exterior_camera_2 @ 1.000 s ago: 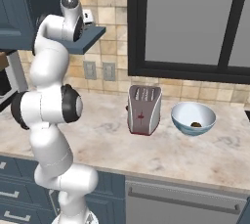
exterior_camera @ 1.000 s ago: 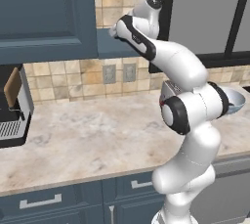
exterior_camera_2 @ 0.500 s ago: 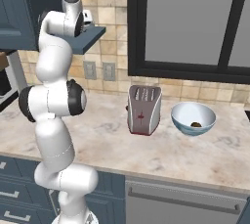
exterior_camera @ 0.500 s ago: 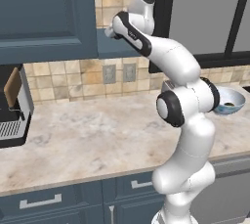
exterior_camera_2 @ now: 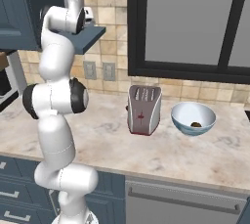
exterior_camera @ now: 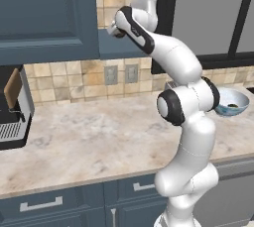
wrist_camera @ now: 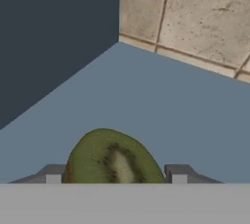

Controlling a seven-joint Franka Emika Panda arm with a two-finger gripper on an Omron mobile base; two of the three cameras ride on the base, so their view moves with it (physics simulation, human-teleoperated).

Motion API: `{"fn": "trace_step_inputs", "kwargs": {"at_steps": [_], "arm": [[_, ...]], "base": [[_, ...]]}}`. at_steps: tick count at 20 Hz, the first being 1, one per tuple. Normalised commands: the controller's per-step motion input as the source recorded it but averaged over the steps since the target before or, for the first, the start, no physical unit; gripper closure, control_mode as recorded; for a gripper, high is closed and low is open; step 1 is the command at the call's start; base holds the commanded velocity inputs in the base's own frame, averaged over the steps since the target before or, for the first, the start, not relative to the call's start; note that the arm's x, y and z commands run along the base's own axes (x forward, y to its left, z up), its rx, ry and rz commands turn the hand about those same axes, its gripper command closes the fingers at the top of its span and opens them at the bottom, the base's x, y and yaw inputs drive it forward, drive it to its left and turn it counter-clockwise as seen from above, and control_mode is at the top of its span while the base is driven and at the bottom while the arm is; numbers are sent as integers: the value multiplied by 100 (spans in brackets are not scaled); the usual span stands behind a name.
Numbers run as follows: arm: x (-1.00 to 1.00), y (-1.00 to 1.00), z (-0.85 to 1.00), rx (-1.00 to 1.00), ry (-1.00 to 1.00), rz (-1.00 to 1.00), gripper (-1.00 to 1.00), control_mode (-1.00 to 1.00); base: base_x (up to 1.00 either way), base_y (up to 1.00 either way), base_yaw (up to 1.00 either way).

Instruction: Pick the kiwis from the cabinet and place them in one bowl. Pick the lemon from the sink and place it in the other bowl.

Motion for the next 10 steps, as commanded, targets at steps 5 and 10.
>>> {"fn": "trace_step_inputs", "kwargs": {"at_steps": [5, 10], "arm": [[-30, -29, 33, -4, -12, -1, 100, -100], [-66, -43, 23, -1, -5, -10, 100, -100]], "base": [[0, 0, 0], [0, 0, 0]]}}
